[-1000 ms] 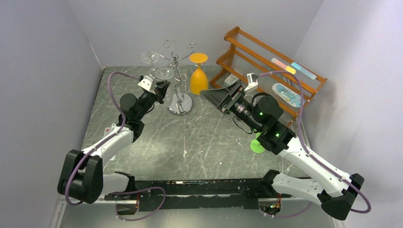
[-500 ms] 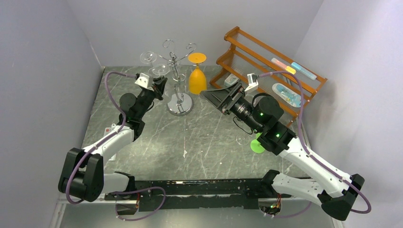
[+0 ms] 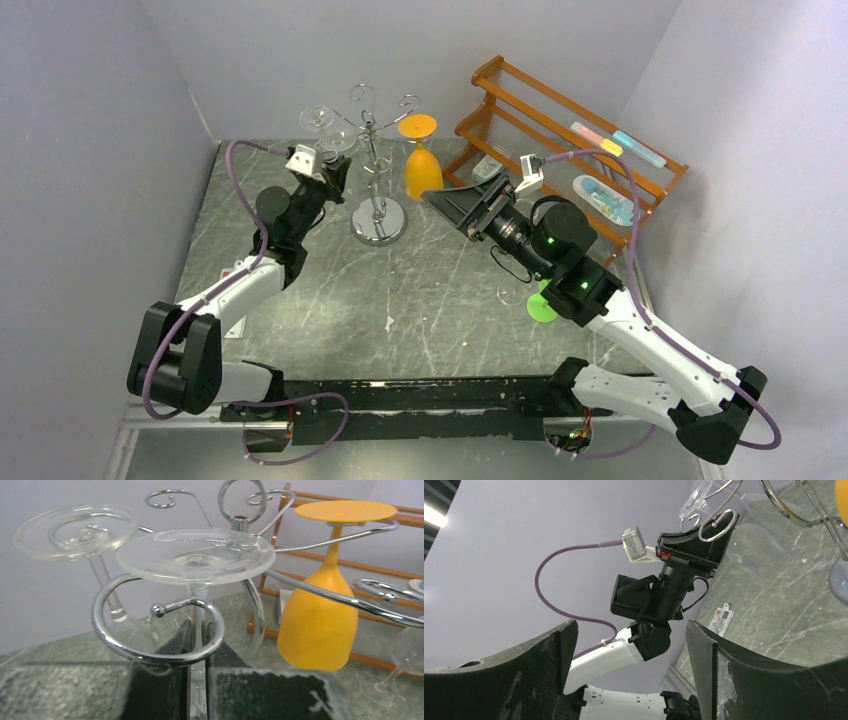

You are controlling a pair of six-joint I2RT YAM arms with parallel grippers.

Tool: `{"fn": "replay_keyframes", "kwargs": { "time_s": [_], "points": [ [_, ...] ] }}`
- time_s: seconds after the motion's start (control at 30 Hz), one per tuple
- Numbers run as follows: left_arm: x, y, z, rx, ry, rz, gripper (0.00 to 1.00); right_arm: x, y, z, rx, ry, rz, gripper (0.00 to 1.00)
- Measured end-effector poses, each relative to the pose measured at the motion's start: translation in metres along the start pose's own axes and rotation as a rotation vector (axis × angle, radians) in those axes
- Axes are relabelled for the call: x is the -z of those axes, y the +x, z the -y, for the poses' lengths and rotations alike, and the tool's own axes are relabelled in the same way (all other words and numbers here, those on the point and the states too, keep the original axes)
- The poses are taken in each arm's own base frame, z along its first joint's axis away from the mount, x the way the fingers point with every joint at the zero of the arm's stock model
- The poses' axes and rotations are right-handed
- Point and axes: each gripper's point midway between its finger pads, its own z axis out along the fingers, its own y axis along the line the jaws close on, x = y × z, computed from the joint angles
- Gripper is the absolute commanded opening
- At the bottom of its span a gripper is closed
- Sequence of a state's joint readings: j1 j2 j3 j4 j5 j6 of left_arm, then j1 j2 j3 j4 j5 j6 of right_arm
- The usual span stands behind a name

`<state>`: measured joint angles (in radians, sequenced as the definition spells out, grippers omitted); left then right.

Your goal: Place the wine glass upside down on the wine glass rack

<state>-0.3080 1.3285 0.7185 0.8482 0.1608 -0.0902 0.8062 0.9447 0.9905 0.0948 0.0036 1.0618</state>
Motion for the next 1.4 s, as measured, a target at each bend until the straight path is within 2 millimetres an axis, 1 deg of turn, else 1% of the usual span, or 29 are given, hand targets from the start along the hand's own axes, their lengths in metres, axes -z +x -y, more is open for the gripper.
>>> {"fn": "replay_keyframes", "kwargs": {
  "time_s": [0.13, 0.33, 0.47, 0.67, 0.87, 1.03, 1.2, 1.4],
  "points": [
    [0.0, 0.004, -0.011, 0.006, -0.06, -0.016, 0.05, 0.0, 0.0, -0.001, 0.0, -0.003, 0.002, 0.82],
    [0.001, 0.002, -0.021, 0.004, -0.118, 0.0, 0.05, 0.0, 0.0, -0.001, 0.0, -0.005, 0.003, 0.82],
    [0.009, -0.001, -0.025, 0.002, -0.148, 0.024, 0.05, 0.0, 0.0, 0.0, -0.002, -0.002, 0.001, 0.82],
    [0.021, -0.011, -0.032, -0.004, -0.199, 0.073, 0.05, 0.0, 0.0, 0.0, -0.004, -0.004, 0.002, 0.82],
    [0.026, -0.017, -0.03, -0.022, -0.19, 0.105, 0.05, 0.002, 0.001, 0.001, -0.007, -0.004, 0.001, 0.82],
    [0.034, -0.012, -0.023, -0.029, -0.152, 0.125, 0.05, 0.002, 0.002, 0.003, -0.011, -0.001, -0.001, 0.82],
    [0.037, -0.015, -0.013, -0.047, -0.098, 0.16, 0.05, 0.002, 0.007, 0.005, -0.016, -0.002, -0.019, 0.82],
    [0.038, -0.012, -0.007, -0.085, -0.054, 0.152, 0.06, 0.002, 0.007, 0.005, -0.017, -0.001, -0.019, 0.82]
  ]
}}
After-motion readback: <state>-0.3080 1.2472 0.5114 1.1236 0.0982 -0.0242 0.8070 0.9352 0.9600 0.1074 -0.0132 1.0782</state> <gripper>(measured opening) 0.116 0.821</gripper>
